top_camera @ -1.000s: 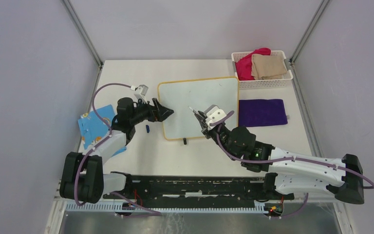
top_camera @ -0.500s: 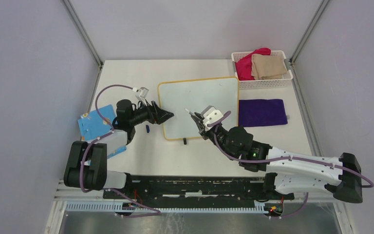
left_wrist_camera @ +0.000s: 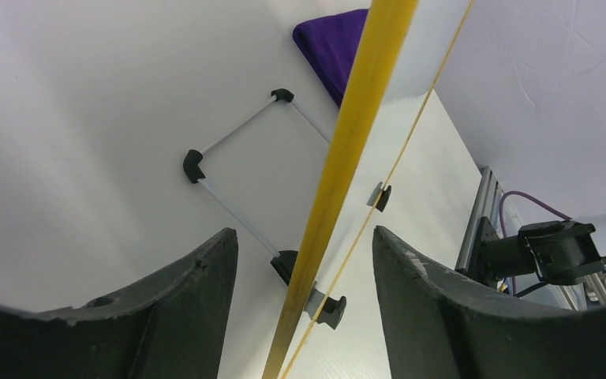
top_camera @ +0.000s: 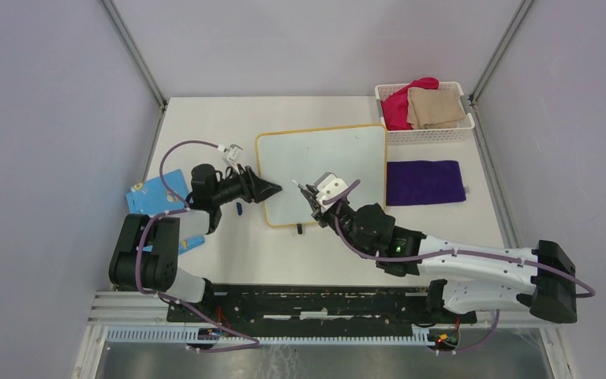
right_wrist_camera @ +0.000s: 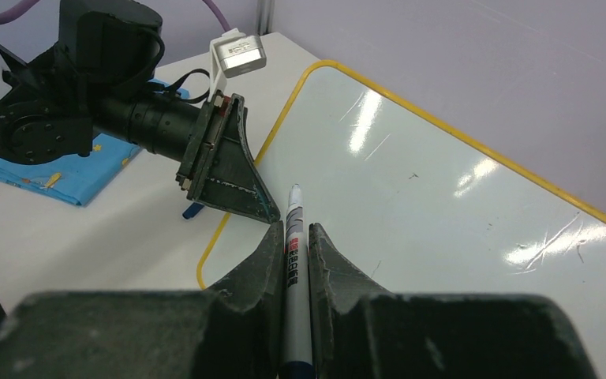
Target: Write a sentence on the whiteboard
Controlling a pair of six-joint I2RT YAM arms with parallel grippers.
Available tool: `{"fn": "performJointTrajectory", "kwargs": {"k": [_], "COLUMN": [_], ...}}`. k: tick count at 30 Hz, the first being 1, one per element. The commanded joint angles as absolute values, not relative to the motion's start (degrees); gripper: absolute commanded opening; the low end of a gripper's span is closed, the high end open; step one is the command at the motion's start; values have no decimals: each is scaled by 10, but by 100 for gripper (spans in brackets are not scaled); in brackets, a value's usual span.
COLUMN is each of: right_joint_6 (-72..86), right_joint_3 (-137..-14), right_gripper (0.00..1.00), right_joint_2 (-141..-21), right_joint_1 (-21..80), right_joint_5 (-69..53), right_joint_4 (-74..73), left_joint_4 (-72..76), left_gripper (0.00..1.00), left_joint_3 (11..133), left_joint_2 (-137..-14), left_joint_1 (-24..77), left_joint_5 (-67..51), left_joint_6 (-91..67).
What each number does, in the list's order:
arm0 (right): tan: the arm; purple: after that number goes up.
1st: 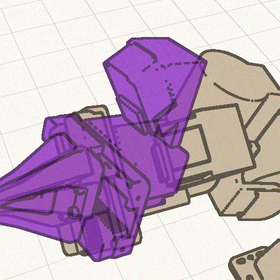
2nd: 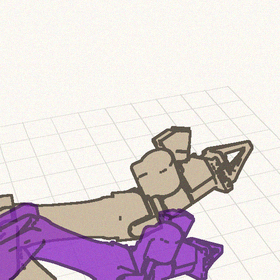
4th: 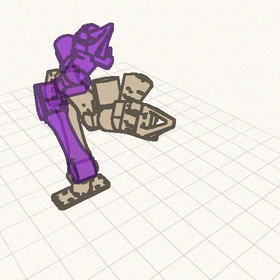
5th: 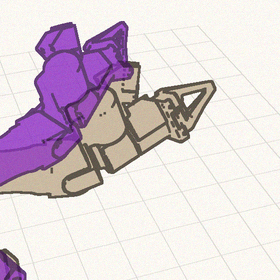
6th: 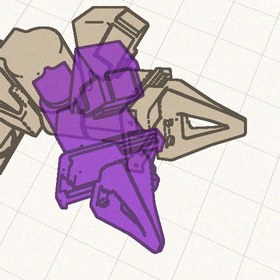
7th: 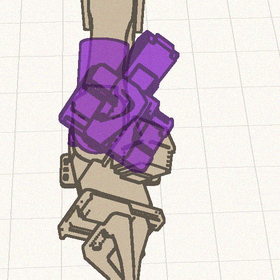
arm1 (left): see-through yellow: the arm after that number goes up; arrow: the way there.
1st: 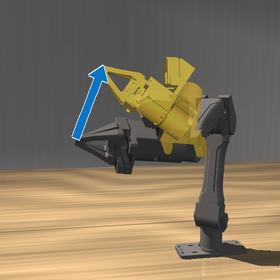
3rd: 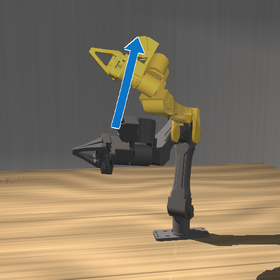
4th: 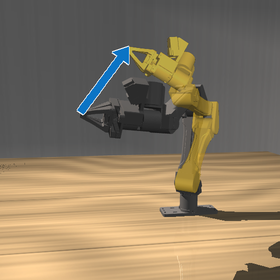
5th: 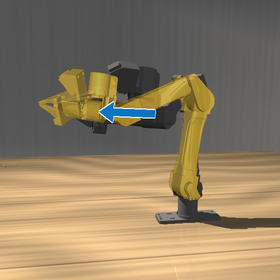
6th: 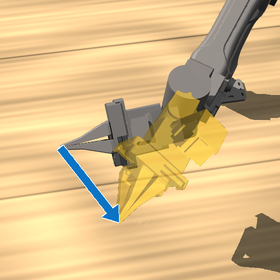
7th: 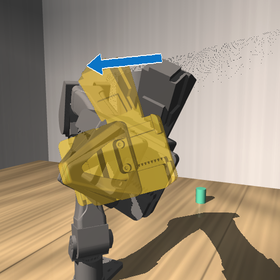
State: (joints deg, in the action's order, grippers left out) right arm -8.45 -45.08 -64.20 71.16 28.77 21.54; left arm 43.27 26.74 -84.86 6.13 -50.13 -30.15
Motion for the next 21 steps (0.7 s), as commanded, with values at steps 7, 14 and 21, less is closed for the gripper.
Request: {"fn": "performJointTrajectory", "kwargs": {"k": [7, 14, 21], "right_joint_6": [-67, -58, -40], "right_joint_3": [-518, -535, -530], "right_gripper": [0, 0, 0], "right_joint_2": [-712, -735, -738], "right_joint_1": [701, 680, 656], "right_joint_5": [339, 322, 304], "right_joint_4": [277, 270, 269], "left_joint_4": [458, 446, 445], "left_gripper": [56, 47, 42], "left_joint_3": [272, 275, 276], "left_joint_2": [-846, -847, -850], "left_joint_1": [59, 60, 60], "left_joint_5": [-515, -512, -511], "left_joint_6": [-297, -287, -285]}}
